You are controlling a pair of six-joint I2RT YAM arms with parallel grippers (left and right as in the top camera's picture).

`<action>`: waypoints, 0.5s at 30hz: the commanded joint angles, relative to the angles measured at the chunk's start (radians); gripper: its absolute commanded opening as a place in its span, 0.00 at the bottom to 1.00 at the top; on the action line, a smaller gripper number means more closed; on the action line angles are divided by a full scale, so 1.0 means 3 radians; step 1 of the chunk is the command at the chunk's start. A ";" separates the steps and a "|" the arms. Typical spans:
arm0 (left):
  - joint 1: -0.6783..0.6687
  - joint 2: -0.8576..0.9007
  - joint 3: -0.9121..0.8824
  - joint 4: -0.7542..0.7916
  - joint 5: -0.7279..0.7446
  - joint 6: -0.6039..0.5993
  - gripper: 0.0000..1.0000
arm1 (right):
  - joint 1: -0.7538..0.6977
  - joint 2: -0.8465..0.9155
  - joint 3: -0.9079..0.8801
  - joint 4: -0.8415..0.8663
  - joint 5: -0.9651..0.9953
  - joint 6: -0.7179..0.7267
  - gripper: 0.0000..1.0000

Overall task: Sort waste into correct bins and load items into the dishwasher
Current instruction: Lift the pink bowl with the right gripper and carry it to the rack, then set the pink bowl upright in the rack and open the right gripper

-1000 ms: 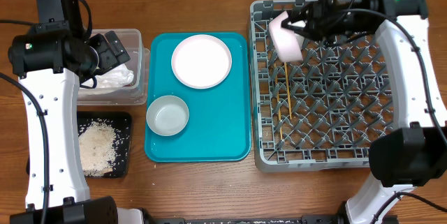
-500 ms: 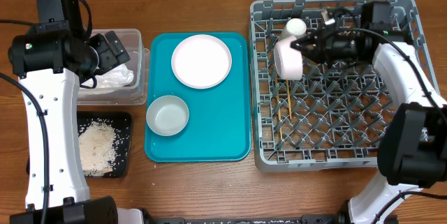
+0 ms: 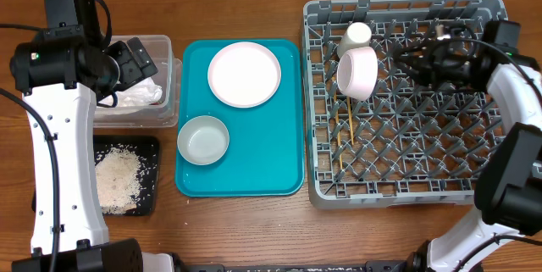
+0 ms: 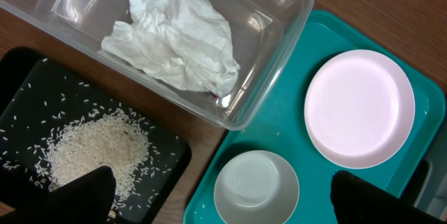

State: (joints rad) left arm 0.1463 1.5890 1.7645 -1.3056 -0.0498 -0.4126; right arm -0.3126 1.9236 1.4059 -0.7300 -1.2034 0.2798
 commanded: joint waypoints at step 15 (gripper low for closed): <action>0.0013 0.0003 0.0055 0.0003 -0.0018 0.0018 1.00 | 0.0223 -0.0484 0.0629 -0.0534 0.1012 -0.0178 0.12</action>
State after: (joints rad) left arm 0.1463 1.5890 1.7645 -1.3056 -0.0498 -0.4126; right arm -0.3222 1.8996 1.5143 -0.8692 -1.0126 0.2752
